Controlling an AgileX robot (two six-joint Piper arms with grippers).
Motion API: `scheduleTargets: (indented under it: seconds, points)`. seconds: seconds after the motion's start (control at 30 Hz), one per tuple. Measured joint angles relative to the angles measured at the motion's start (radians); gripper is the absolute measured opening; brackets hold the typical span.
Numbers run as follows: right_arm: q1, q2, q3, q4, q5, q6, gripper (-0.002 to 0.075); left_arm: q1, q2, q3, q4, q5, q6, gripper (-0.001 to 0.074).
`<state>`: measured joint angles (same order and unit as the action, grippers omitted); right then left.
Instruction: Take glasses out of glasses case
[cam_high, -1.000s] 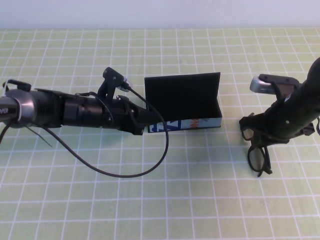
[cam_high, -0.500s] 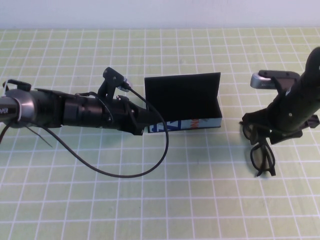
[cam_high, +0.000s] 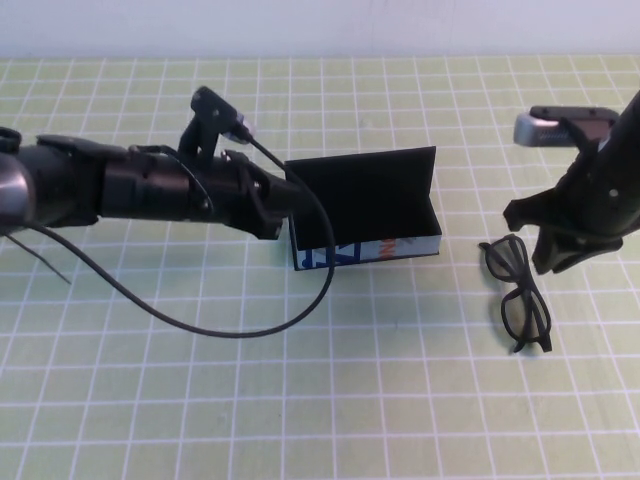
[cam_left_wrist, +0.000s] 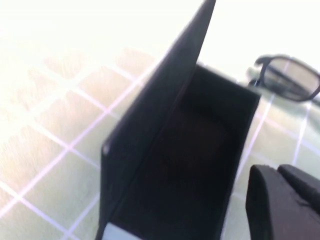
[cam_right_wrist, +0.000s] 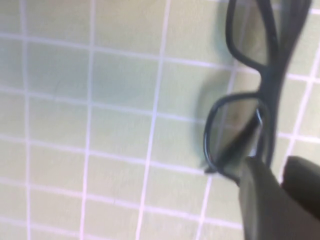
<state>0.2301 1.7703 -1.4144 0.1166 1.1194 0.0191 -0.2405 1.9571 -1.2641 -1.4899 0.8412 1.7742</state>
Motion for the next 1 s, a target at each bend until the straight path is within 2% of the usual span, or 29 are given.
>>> scheduleTargets:
  seconds: [0.17, 0.37, 0.57, 0.8, 1.0]
  points:
    - [0.0, -0.159, 0.04, -0.009, 0.022, 0.0, 0.0012, 0.0, -0.088, 0.0, 0.074, -0.021, -0.111, -0.0004]
    - [0.0, -0.479, 0.22, -0.009, -0.001, 0.0, -0.0006, 0.0, -0.234, 0.016, 0.085, -0.094, -0.165, -0.0004]
    - [0.0, -0.755, 0.38, -0.009, -0.005, 0.0, -0.0015, 0.0, -0.418, 0.113, 0.032, -0.174, -0.163, -0.0004]
    - [0.0, -0.995, 0.541, 0.02, -0.04, -0.002, -0.0016, 0.0, -0.734, 0.414, -0.145, -0.301, -0.027, -0.0004]
    - [0.0, -1.244, 0.651, 0.027, -0.164, -0.027, -0.0016, 0.0, -1.128, 0.695, -0.204, -0.44, 0.038, -0.0004]
